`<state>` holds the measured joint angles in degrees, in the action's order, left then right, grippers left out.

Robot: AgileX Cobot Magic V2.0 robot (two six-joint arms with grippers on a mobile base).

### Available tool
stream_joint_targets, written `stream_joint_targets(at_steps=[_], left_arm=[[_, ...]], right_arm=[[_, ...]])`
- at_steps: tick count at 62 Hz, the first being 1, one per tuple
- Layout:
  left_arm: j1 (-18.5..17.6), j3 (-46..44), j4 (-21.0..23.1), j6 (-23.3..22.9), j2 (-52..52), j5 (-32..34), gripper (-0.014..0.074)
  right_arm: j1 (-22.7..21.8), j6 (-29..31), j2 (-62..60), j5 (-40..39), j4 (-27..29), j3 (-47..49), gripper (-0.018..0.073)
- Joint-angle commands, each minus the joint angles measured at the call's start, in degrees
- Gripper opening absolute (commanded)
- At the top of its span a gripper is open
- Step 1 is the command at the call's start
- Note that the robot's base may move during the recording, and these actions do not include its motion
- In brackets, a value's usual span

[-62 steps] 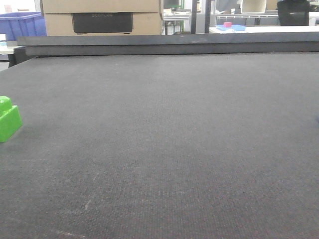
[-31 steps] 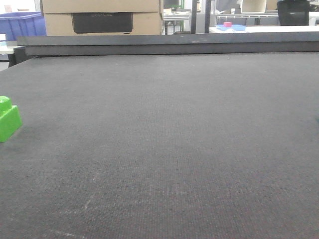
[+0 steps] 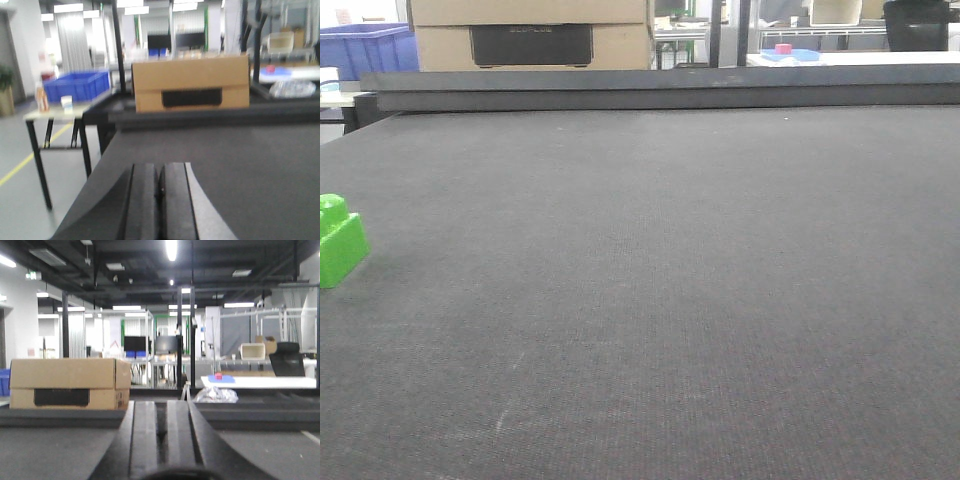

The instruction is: Grab block from conveyor and place in blue bin

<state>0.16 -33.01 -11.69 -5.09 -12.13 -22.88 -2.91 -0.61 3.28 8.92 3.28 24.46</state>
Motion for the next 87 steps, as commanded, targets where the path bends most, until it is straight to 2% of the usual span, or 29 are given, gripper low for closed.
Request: stream_joint_targets(at_steps=[1, 5, 16, 22, 32, 43, 51, 63, 69, 80, 84, 87], left_arm=[[0.1, -6.0, -0.2, 0.1, -6.9, -6.7, -0.0111], [0.1, -9.6, 0.0, 0.1, -11.8, -10.5, -0.0111], [0.1, -22.0, 4.4, 0.1, -27.4, -24.7, -0.0111], [0.1, -27.5, 6.5, 0.1, -35.3, -29.1, -0.0111], [0.1, -32.1, 8.8, 0.1, -44.0, -29.7, -0.0111], [0.1, -32.4, 10.8, 0.1, -49.7, -29.2, -0.0111], [0.1, -32.4, 13.2, 0.1, -52.1, -29.2, -0.0111], [0.1, -32.4, 13.7, 0.1, -53.2, -29.2, -0.0111], [0.1, -32.4, 13.7, 0.1, -53.2, -29.3, -0.0111], [0.1, -32.4, 13.7, 0.1, -53.2, -30.0, -0.0111], [0.1, -32.4, 13.7, 0.1, -53.3, -31.3, -0.0111], [0.1, -32.4, 13.7, 0.1, -53.3, -32.3, -0.0111]], right_arm=[[-0.2, 0.3, 5.3, 8.8, -0.3, 5.8, -0.0167], [-0.2, 0.3, 9.6, 14.4, -0.3, 9.4, -0.0167], [-0.2, 0.2, 22.7, 27.1, -0.3, 19.2, -0.0167], [-0.2, 0.2, 31.4, 35.2, -0.3, 25.4, -0.0167], [-0.2, 0.2, 44.4, 46.0, -0.3, 33.8, -0.0167], [-0.2, 0.3, 57.0, 54.9, -0.4, 40.4, -0.0167], [-0.2, 0.3, 64.6, 54.9, -0.4, 41.9, -0.0167], [-0.4, 0.2, 75.9, 52.0, -0.4, 42.0, -0.0162], [-0.4, 0.1, 80.7, 51.9, -0.5, 42.7, -0.0064], [-0.4, 0.1, 87.5, 48.4, -0.9, 44.9, 0.0363], [-0.7, 0.1, 89.4, 48.0, -0.9, 45.7, 0.043], [-1.1, -1.2, 90.5, 48.2, -0.8, 46.3, 0.0436]])
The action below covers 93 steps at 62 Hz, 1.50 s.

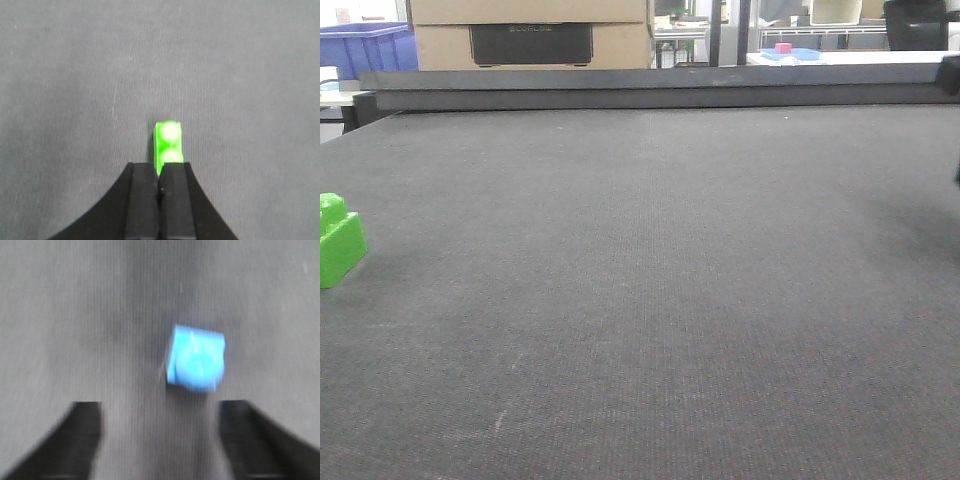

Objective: Grab block from conveyor and place in blue bin
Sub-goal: 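Grasp the green block with the left gripper and the light-blue block with the right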

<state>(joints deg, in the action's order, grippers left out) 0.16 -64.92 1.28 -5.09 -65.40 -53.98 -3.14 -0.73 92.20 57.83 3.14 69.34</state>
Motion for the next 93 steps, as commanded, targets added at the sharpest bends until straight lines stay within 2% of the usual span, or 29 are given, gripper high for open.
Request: stream_joint_targets(at_steps=[1, 8, 19, 33, 37, 46, 52, 61, 72, 80, 87, 93], left_arm=[[0.1, -0.5, 0.8, 0.1, 0.0, -1.5, -0.0111], [0.1, -0.5, 0.8, 0.1, 0.0, -2.4, -0.0111], [0.1, -0.5, 1.3, 0.1, 0.0, -2.5, -0.0111], [0.1, -0.5, 1.7, 0.1, 0.0, -2.5, -0.0111], [0.1, -0.5, 1.7, 0.1, -0.3, -2.5, -0.0111], [0.1, -0.5, 1.7, 0.0, -1.0, -2.5, -0.0111], [0.1, -0.5, 1.7, 0.0, -1.6, -2.9, -0.0111], [0.1, -0.5, 1.2, -1.7, -1.9, -3.9, -0.0111], [0.1, -2.9, 1.0, -1.7, -4.1, -10.1, -0.0111], [-0.2, -5.3, 1.0, -1.8, -8.4, -11.4, -0.0111], [-1.6, -7.8, 1.0, -1.8, -13.1, -11.0, -0.0111], [-4.4, -10.0, 0.9, -1.8, -17.8, -10.7, -0.0111]], right_arm=[[-0.8, -1.5, 1.9, -0.7, -0.7, 1.4, 0.0436], [-2.4, -3.8, 3.7, -1.8, -0.5, 1.5, 0.0433], [-4.6, -3.9, 7.3, -1.9, 0.4, 1.5, 0.0433], [-4.6, -3.9, 8.9, -5.0, 2.1, 1.5, 0.0433], [-4.6, -3.9, 8.9, -5.6, 2.1, 1.5, 0.0405], [-4.6, -3.8, 10.7, -6.0, 1.3, 1.5, 0.0278], [-4.6, -3.8, 11.4, -3.0, 0.4, 1.5, 0.0165], [-4.6, -3.8, 10.3, -1.7, -3.1, 1.5, -0.0169], [-4.6, -3.8, 5.5, -1.1, -2.5, 3.8, -0.0162], [-4.6, -3.8, 2.3, -1.1, -1.7, 5.1, -0.0162], [-4.6, -3.8, 0.5, -1.5, -1.6, 5.3, -0.0162], [-4.6, -3.8, 0.3, -1.3, -1.6, 5.3, -0.0162]])
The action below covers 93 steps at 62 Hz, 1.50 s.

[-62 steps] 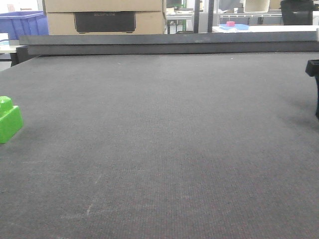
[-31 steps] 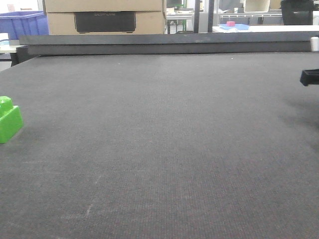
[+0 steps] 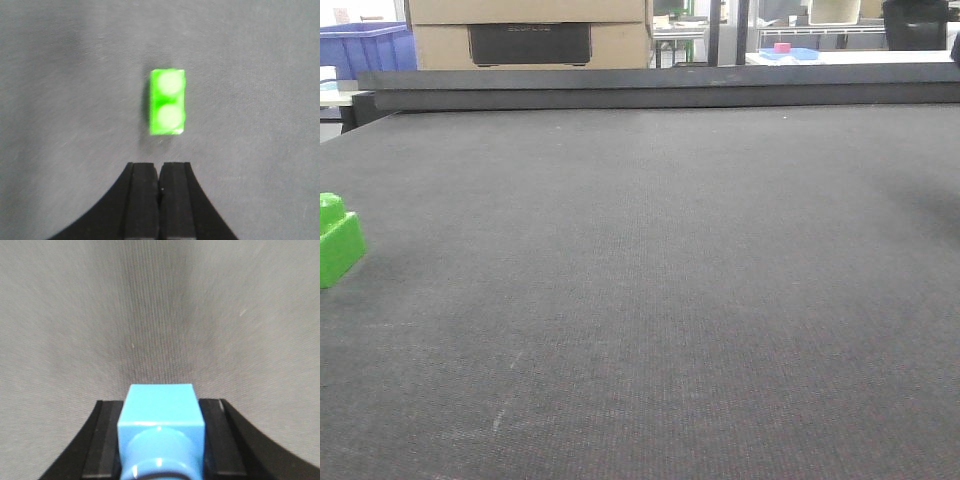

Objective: Grab block from conveyor and place in blue bin
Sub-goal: 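Grasp the green block with the left gripper and the light-blue block with the right, then lift both held blocks up off the conveyor belt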

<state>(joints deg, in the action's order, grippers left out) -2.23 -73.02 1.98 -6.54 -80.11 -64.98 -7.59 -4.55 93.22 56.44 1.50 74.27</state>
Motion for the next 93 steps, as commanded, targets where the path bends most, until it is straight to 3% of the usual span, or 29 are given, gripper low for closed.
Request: stream_joint_targets(at_steps=[1, 9, 17, 27, 35, 41, 62, 69, 79, 88, 93], left_arm=[[-2.5, -2.1, 0.1, -0.4, -4.1, 0.4, -0.0111], [-6.2, -3.1, -4.6, -1.3, -8.9, 2.0, -0.0073], [-7.9, -3.1, -11.1, -9.2, -12.5, 2.0, 0.0096], [-7.9, -3.1, -11.1, -10.6, -15.9, 3.4, 0.029], [-7.7, -3.1, -8.6, -10.6, -18.5, 5.3, 0.0425], [-7.7, -3.1, -8.6, -10.6, -20.1, 8.3, 0.0462], [-7.7, -3.1, -8.7, -10.6, -25.3, 8.9, 0.0355], [-7.7, -3.1, -9.0, -10.6, -25.3, 9.0, 0.0208], [-7.7, -3.3, -11.2, -10.6, -24.9, 8.6, -0.011], [-7.9, -3.3, -10.5, -9.4, -22.1, 8.2, -0.0111], [-8.3, -3.2, -7.9, -3.5, -19.1, 8.2, -0.0111]], right_arm=[[-0.2, 0.1, -0.7, 0.3, 0.1, 0.3, -0.0162], [-0.2, 0.1, -0.7, 0.9, 0.7, 0.3, -0.0162], [-0.2, 0.1, -0.6, 0.9, 0.7, 0.3, -0.0162], [-0.2, 0.1, -0.6, 1.1, 1.0, 0.3, -0.0162], [-0.2, 0.1, -0.6, 1.6, 1.9, 0.3, -0.0162], [-0.2, 0.1, -0.6, 1.6, 1.9, 0.3, -0.0162], [-0.2, 0.1, -0.6, 1.7, 2.0, 0.2, -0.0162], [-0.2, 0.1, -0.6, 1.9, 2.0, 0.2, -0.0162], [-0.2, 0.1, -1.3, 1.9, 2.2, 0.2, -0.0162], [0.5, 1.7, -4.1, 1.4, 2.2, 0.2, -0.0162], [1.5, 3.1, -6.1, 0.2, 2.2, 0.2, -0.0162]])
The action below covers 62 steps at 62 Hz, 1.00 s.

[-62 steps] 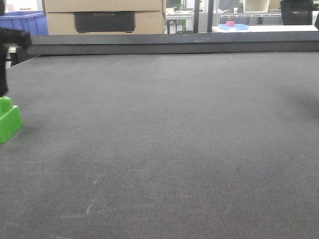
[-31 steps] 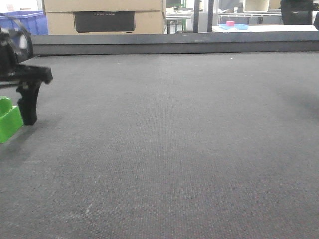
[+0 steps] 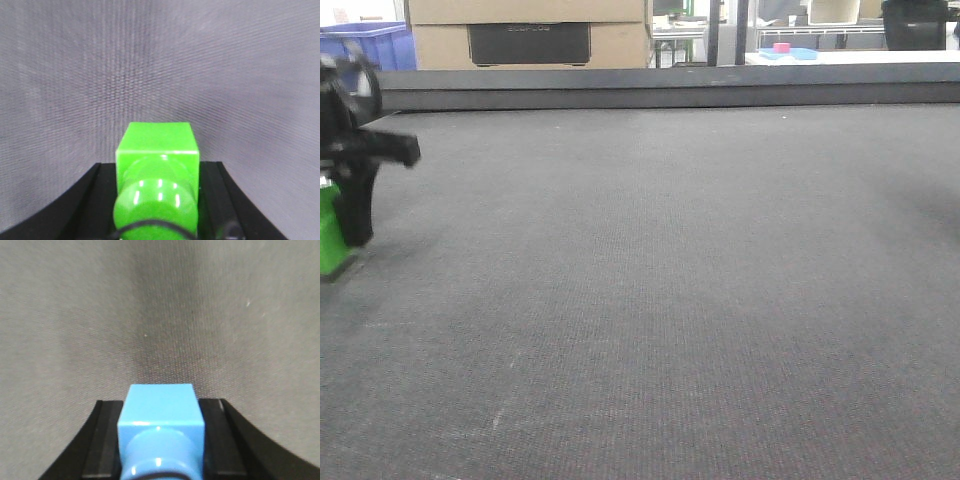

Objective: Grab block from conveyor and place in blue bin
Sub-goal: 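Lift both held blocks up off the conveyor belt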

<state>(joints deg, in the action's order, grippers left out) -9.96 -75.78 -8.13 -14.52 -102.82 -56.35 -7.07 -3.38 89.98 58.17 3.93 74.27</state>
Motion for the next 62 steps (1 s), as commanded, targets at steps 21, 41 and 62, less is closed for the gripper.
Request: stream_joint_targets(at_steps=[21, 41, 62], left_arm=[[-4.0, 9.8, 9.3, 15.9, 18.5, 18.3, -0.0111], [-2.9, 28.9, 14.4, 15.9, 34.6, 39.3, -0.0111], [4.0, 35.8, 15.5, 15.9, 52.8, 40.7, -0.0111]], right_arm=[[7.3, 3.4, -12.2, -16.2, -0.2, -11.1, -0.0162], [8.2, 3.4, -25.3, -31.5, 1.4, -27.8, -0.0162], [8.2, 3.4, -43.7, -39.8, 2.3, -37.6, -0.0162]])
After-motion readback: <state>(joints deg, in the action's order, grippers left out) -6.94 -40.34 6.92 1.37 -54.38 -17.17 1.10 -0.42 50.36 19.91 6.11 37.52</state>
